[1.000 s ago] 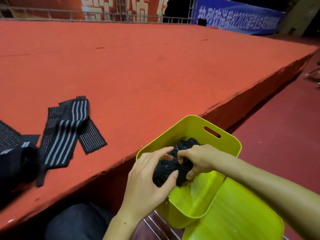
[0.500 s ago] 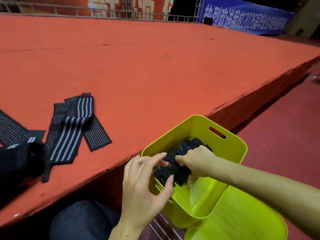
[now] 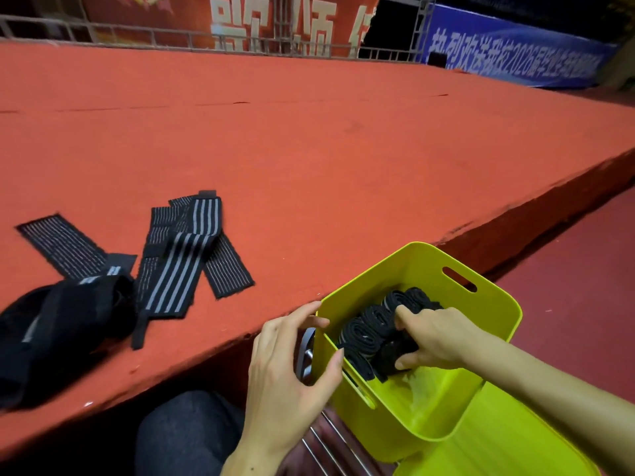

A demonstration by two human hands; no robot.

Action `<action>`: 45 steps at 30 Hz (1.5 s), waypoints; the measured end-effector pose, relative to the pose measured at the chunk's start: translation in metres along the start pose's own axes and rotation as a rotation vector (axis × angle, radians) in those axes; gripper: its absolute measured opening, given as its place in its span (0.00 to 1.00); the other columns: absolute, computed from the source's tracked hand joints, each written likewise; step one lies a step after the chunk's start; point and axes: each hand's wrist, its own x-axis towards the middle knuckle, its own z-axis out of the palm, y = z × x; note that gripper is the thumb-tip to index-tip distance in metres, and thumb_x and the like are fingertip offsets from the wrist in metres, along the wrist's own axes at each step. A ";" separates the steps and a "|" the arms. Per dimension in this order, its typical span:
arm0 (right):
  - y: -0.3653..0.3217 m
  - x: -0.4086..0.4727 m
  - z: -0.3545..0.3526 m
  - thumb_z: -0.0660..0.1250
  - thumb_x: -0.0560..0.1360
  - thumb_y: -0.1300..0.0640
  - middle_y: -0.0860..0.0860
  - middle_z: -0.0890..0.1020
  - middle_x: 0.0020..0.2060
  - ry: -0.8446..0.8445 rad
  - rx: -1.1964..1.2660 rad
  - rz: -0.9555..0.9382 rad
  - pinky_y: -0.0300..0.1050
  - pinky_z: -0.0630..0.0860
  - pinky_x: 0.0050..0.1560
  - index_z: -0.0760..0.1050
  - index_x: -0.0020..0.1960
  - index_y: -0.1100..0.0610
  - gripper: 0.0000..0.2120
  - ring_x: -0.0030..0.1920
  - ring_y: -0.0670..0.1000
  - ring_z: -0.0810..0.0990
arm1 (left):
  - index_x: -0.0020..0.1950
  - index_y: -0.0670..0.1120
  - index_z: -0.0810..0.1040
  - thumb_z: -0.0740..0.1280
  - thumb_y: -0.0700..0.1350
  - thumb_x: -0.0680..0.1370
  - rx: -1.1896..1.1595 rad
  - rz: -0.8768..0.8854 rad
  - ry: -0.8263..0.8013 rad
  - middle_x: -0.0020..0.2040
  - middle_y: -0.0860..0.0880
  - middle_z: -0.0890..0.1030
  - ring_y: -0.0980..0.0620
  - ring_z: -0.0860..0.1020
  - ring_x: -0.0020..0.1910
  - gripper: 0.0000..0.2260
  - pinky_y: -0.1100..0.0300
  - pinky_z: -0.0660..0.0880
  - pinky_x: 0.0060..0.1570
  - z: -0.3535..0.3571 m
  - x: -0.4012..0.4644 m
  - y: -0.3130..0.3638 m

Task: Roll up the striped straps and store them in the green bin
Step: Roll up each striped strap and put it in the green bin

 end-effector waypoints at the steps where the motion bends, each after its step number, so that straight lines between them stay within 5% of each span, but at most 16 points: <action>1: 0.002 -0.004 -0.003 0.67 0.75 0.25 0.51 0.84 0.57 0.029 0.027 0.009 0.51 0.76 0.49 0.65 0.69 0.49 0.36 0.59 0.58 0.84 | 0.75 0.62 0.73 0.75 0.56 0.76 -0.013 -0.016 -0.004 0.63 0.61 0.82 0.51 0.79 0.68 0.28 0.48 0.74 0.68 -0.002 0.000 0.000; 8: 0.007 -0.045 -0.055 0.66 0.76 0.26 0.32 0.84 0.44 0.389 0.473 -0.021 0.50 0.81 0.44 0.63 0.67 0.38 0.27 0.44 0.39 0.82 | 0.76 0.65 0.70 0.78 0.55 0.75 -0.057 -0.074 -0.012 0.62 0.60 0.83 0.51 0.78 0.69 0.31 0.51 0.73 0.69 -0.029 0.024 0.002; 15: -0.069 -0.050 -0.126 0.73 0.77 0.35 0.36 0.84 0.49 0.591 0.756 -0.295 0.52 0.81 0.42 0.66 0.68 0.36 0.25 0.45 0.43 0.85 | 0.77 0.63 0.71 0.81 0.49 0.75 -0.012 -0.060 0.057 0.60 0.58 0.85 0.52 0.81 0.66 0.34 0.55 0.75 0.67 -0.106 0.051 -0.004; 23: -0.202 0.000 -0.191 0.71 0.78 0.34 0.33 0.83 0.50 0.533 0.671 -0.623 0.49 0.81 0.47 0.65 0.69 0.35 0.24 0.47 0.37 0.84 | 0.76 0.65 0.70 0.80 0.52 0.73 0.164 -0.206 0.239 0.60 0.59 0.85 0.55 0.82 0.66 0.34 0.44 0.78 0.68 -0.245 0.016 -0.046; 30: -0.304 0.054 -0.227 0.68 0.79 0.33 0.33 0.84 0.48 0.472 0.583 -0.739 0.48 0.80 0.51 0.64 0.69 0.35 0.23 0.47 0.38 0.83 | 0.76 0.66 0.70 0.81 0.51 0.73 0.299 -0.326 0.388 0.58 0.64 0.84 0.58 0.81 0.64 0.35 0.47 0.77 0.68 -0.341 -0.011 -0.088; 41: -0.353 0.139 -0.228 0.53 0.76 0.21 0.44 0.82 0.46 0.503 0.326 -0.448 0.51 0.76 0.46 0.60 0.73 0.45 0.36 0.52 0.51 0.85 | 0.78 0.71 0.60 0.75 0.65 0.75 0.493 -0.411 0.224 0.58 0.71 0.79 0.64 0.75 0.61 0.36 0.53 0.76 0.62 -0.350 0.042 -0.142; 45: -0.357 0.157 -0.224 0.61 0.76 0.23 0.42 0.81 0.43 0.388 0.486 -0.495 0.48 0.76 0.45 0.57 0.75 0.42 0.36 0.46 0.44 0.82 | 0.78 0.70 0.61 0.74 0.62 0.77 0.561 -0.441 0.182 0.53 0.71 0.80 0.62 0.76 0.52 0.34 0.51 0.77 0.58 -0.337 0.064 -0.158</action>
